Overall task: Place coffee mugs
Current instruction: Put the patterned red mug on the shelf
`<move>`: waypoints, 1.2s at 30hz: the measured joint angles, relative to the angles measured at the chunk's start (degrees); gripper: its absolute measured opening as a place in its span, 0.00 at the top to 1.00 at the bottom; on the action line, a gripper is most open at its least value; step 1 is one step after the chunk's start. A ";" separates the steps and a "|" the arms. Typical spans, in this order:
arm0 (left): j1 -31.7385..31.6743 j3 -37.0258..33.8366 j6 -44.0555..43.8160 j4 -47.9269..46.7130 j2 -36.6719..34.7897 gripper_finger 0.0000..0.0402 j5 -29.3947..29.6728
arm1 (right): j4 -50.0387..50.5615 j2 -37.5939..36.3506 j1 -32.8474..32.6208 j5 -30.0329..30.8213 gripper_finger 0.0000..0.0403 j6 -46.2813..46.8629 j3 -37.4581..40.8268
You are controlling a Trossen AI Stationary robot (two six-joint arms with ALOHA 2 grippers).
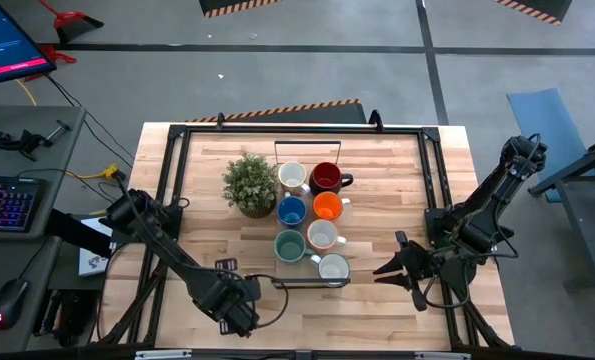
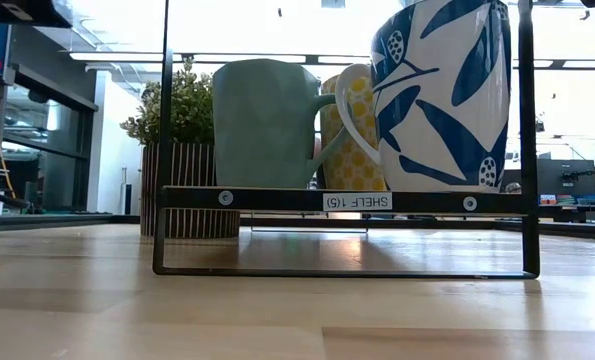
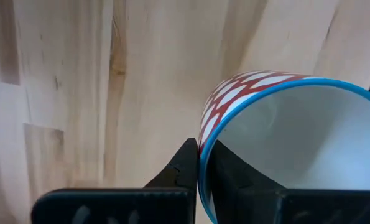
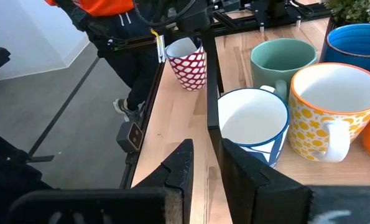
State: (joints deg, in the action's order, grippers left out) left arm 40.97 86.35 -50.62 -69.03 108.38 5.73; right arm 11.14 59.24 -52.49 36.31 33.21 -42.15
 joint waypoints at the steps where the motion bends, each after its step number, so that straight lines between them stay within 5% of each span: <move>1: -0.27 0.00 0.98 -0.19 0.00 0.98 0.07 | 0.00 0.00 0.00 0.05 0.85 0.00 0.00; 15: -2.70 -0.28 8.05 -6.58 -5.10 0.99 6.64 | 0.76 0.00 0.00 0.07 0.85 2.84 -0.04; 36: -4.15 -0.13 32.92 4.05 -6.47 0.99 -1.70 | 0.68 -0.02 0.00 0.94 0.85 5.80 -0.04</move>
State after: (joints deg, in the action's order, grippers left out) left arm 36.83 86.21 -17.70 -64.98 101.91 4.03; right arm 11.81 59.22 -52.49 37.25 39.01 -42.19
